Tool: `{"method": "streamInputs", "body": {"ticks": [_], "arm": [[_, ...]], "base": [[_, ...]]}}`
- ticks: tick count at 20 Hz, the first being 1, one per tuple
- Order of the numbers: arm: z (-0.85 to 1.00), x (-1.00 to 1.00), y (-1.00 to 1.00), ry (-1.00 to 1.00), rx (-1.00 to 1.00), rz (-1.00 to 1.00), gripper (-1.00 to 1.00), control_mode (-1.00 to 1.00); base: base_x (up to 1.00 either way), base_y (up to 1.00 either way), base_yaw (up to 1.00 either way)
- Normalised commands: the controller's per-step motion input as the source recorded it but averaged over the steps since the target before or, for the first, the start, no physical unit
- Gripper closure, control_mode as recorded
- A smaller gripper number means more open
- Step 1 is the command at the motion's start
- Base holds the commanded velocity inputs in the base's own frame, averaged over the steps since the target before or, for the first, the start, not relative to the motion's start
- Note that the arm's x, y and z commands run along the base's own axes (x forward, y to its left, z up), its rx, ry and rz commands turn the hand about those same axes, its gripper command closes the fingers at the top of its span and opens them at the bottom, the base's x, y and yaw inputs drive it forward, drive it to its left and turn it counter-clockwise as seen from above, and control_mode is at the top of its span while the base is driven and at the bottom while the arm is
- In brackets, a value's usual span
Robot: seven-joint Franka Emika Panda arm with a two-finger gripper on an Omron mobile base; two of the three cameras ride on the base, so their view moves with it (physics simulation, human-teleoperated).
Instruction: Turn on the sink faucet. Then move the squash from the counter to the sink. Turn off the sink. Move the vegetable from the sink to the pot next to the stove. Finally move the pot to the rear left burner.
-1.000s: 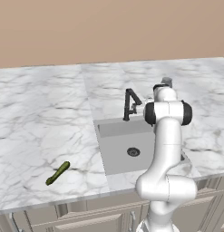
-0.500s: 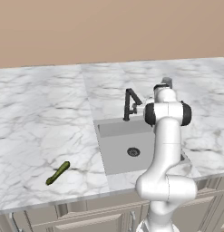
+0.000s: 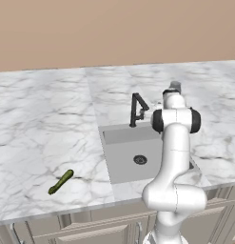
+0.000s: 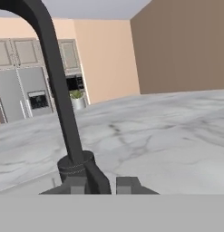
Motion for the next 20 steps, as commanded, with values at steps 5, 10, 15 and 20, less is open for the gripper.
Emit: {"method": "streamInputs", "body": {"ticks": [5,10,15,20], "arm": [[-0.34,0.0,-0.51,0.0,0.03,-0.05,1.0,-1.0],[-0.17,0.0,-0.3,0.04,0.02,-0.18,1.0,-1.0],[-0.24,0.0,-0.38,0.01,0.01,-0.16,1.0,-1.0],[-0.27,0.0,-0.4,0.0,0.0,-0.11,1.0,-1.0]], "base": [[0.0,0.0,0.0],[0.0,0.0,0.0],[0.0,0.0,0.0],[0.0,0.0,0.0]]}}
